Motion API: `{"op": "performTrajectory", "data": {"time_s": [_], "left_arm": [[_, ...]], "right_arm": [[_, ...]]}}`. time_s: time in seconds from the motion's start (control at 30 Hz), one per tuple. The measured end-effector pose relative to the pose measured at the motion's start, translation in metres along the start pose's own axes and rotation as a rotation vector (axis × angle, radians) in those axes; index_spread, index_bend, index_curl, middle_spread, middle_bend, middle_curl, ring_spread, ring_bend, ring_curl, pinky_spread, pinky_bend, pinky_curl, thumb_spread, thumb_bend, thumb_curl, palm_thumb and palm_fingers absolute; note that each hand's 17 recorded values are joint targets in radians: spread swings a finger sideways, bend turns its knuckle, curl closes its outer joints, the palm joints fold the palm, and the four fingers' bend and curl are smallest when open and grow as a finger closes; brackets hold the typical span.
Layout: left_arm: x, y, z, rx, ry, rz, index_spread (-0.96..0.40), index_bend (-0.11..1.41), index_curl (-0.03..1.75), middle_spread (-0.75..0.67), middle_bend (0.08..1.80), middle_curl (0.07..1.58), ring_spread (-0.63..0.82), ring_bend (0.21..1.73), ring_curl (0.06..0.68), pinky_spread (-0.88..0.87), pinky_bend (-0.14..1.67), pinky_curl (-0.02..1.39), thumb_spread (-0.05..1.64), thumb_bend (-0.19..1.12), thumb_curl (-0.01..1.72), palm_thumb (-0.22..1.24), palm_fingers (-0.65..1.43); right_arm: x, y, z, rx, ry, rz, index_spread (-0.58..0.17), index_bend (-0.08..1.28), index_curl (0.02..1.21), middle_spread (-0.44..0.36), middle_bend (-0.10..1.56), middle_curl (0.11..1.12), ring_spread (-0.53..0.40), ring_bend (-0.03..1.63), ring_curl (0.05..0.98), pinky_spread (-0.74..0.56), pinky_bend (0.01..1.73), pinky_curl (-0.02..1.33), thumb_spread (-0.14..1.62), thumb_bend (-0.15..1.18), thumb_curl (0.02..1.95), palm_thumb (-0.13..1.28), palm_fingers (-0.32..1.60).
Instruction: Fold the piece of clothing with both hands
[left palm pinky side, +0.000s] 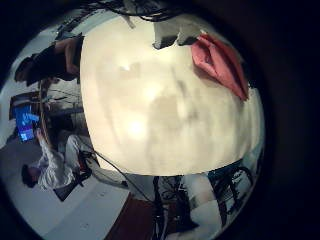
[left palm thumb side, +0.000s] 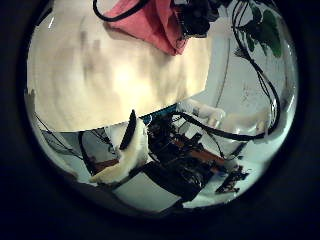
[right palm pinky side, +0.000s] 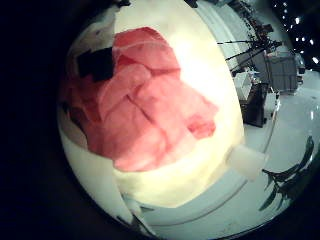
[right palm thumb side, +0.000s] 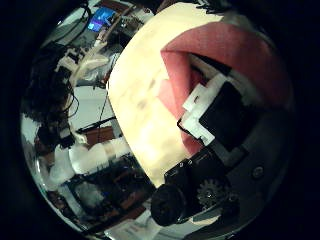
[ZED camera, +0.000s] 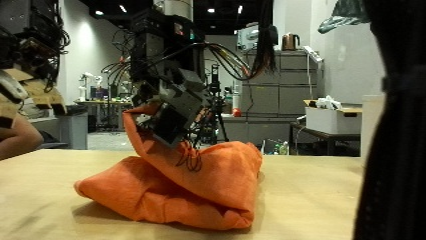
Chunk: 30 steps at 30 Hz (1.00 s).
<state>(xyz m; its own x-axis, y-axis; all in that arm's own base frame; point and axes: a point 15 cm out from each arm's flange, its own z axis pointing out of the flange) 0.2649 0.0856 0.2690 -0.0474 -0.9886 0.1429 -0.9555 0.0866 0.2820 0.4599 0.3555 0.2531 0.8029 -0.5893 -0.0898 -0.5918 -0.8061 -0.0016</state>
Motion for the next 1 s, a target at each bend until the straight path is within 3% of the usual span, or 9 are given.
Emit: {"op": "performTrajectory", "data": {"time_s": [0.03,0.1,0.13,0.23,0.4,0.63,0.83,1.0], "left_arm": [[0.001,0.002,0.002,-0.004,0.0,0.0,0.15,0.14,0.22,0.35,0.2,0.31,0.58,0.4,0.229,0.53,0.32,0.32,1.13,-0.02,0.31,0.42,-0.03],[0.003,0.004,0.002,0.001,0.0,0.0,0.15,0.14,0.22,0.35,0.2,0.31,0.58,0.4,0.229,0.53,0.32,0.32,1.13,-0.02,0.31,0.42,-0.03],[0.004,0.004,0.002,0.001,0.001,0.0,0.15,0.14,0.22,0.35,0.2,0.31,0.58,0.4,0.229,0.53,0.32,0.32,1.14,-0.01,0.31,0.43,-0.03],[0.008,0.002,0.001,0.005,-0.002,0.006,0.16,0.15,0.22,0.35,0.2,0.31,0.58,0.4,0.229,0.53,0.32,0.32,1.14,-0.01,0.32,0.45,-0.02],[0.022,0.007,-0.006,0.011,-0.007,0.021,0.17,0.14,0.23,0.36,0.2,0.32,0.58,0.4,0.228,0.53,0.32,0.32,1.14,-0.01,0.32,0.49,-0.02],[0.054,0.012,-0.019,0.03,-0.026,0.05,0.18,0.15,0.23,0.37,0.2,0.32,0.59,0.4,0.228,0.54,0.32,0.32,1.12,-0.02,0.33,0.52,-0.02],[0.082,0.019,-0.029,0.038,-0.026,0.076,0.18,0.15,0.24,0.38,0.2,0.32,0.59,0.4,0.228,0.53,0.32,0.32,1.12,-0.02,0.33,0.54,-0.01],[0.109,0.03,-0.036,0.014,-0.028,0.084,0.18,0.16,0.25,0.37,0.2,0.32,0.59,0.4,0.228,0.54,0.31,0.32,1.12,-0.02,0.33,0.54,0.0]], "right_arm": [[0.003,0.001,-0.002,0.006,-0.008,0.006,-0.312,0.48,0.83,-0.158,0.9,0.78,-0.258,1.29,0.681,-0.42,1.1,0.76,1.29,-0.03,0.57,0.89,0.27],[0.01,0.003,-0.01,0.025,-0.019,0.015,-0.347,0.42,0.77,-0.133,0.81,0.74,-0.235,1.21,0.657,-0.34,1.01,0.74,1.29,-0.03,0.56,0.86,0.07],[0.019,0.006,-0.016,0.041,-0.034,0.023,-0.385,0.42,0.7,-0.1,0.67,0.67,-0.18,1.08,0.606,-0.21,0.98,0.72,1.26,-0.03,0.55,0.84,-0.05],[0.022,0.007,-0.039,0.109,-0.089,0.0,-0.408,0.39,0.61,-0.049,0.51,0.58,-0.062,0.87,0.489,0.03,0.92,0.65,1.18,-0.01,0.56,0.9,-0.07],[0.042,0.029,-0.107,0.236,-0.122,0.02,-0.411,0.33,0.52,0.001,0.41,0.49,0.079,0.72,0.4,0.29,0.82,0.56,1.09,-0.02,0.58,0.92,-0.01],[0.054,0.106,-0.166,0.205,-0.137,0.089,-0.412,0.31,0.46,0.022,0.36,0.43,0.155,0.61,0.331,0.43,0.63,0.45,1.04,-0.03,0.58,0.89,0.06],[0.073,0.157,-0.202,0.23,-0.114,0.162,-0.405,0.29,0.43,0.019,0.32,0.4,0.173,0.54,0.296,0.46,0.56,0.4,1.05,-0.03,0.55,0.83,0.13],[0.059,0.193,-0.216,0.206,-0.126,0.187,-0.386,0.27,0.41,0.018,0.29,0.38,0.179,0.49,0.273,0.46,0.48,0.36,1.07,-0.03,0.52,0.78,0.18]]}}
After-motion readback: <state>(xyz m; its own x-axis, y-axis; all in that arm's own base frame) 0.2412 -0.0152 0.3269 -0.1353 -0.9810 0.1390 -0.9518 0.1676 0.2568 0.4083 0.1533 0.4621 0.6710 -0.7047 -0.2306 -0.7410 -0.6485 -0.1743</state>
